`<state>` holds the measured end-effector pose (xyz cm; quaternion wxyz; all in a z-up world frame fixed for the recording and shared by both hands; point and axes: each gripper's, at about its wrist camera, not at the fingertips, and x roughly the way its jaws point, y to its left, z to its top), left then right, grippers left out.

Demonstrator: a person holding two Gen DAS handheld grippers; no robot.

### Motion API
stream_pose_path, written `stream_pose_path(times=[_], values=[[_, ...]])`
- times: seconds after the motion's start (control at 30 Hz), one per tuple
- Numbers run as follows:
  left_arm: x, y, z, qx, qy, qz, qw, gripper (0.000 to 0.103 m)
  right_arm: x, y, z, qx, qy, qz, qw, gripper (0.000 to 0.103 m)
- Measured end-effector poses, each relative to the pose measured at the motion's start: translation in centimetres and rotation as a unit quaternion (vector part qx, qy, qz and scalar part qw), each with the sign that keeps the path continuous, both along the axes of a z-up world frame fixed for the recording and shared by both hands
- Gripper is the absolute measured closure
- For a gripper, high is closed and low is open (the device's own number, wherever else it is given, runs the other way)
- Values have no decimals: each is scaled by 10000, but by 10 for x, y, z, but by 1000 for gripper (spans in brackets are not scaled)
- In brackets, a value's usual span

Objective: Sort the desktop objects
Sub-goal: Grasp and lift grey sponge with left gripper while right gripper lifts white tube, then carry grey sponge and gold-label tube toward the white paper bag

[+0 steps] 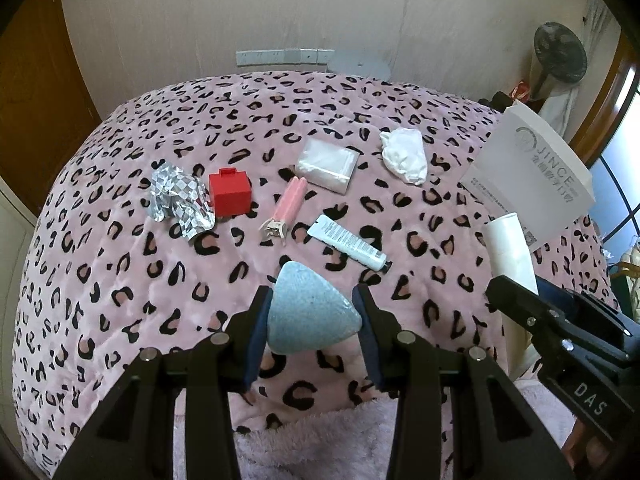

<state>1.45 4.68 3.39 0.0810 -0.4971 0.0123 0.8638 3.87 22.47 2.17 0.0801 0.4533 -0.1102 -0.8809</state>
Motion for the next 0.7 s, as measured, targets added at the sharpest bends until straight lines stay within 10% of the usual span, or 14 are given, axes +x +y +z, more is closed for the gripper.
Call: stream_pose_path(times=[0.7], values=[[8,31,9,-63,72,-268,9996,62,18,14,10,-1,90,-159,9998,67]])
